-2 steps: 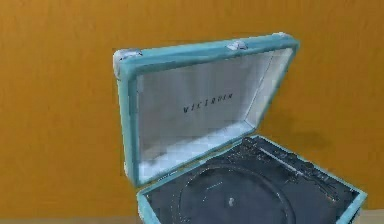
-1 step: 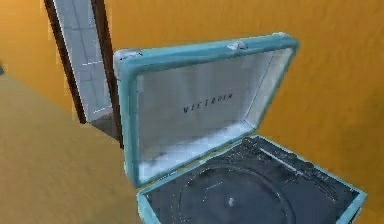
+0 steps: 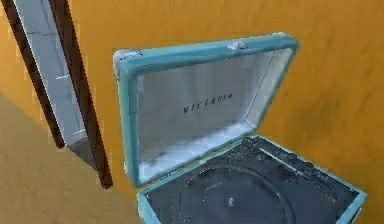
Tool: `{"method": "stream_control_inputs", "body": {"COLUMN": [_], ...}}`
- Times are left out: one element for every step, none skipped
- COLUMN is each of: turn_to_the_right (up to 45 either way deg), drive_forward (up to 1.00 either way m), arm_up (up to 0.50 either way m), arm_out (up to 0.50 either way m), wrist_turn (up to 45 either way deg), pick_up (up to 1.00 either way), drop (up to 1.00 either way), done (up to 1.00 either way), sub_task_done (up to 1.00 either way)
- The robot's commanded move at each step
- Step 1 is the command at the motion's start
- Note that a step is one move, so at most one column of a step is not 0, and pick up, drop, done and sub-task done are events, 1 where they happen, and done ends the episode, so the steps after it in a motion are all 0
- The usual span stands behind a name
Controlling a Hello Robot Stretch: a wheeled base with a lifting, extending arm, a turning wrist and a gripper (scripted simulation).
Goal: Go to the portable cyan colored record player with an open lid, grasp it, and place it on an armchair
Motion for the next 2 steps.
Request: {"method": "stream_control_inputs", "body": {"turn_to_the_right": [-45.0, -3.0], "drive_forward": [0.00, 0.00], "arm_up": [0.00, 0.00], "arm_out": [0.00, 0.00], "wrist_turn": [0.0, 0.0], "pick_up": [0.00, 0.00], "drop": [0.00, 0.00], "done": [0.00, 0.00], "sub_task_done": [0.00, 0.00]}}
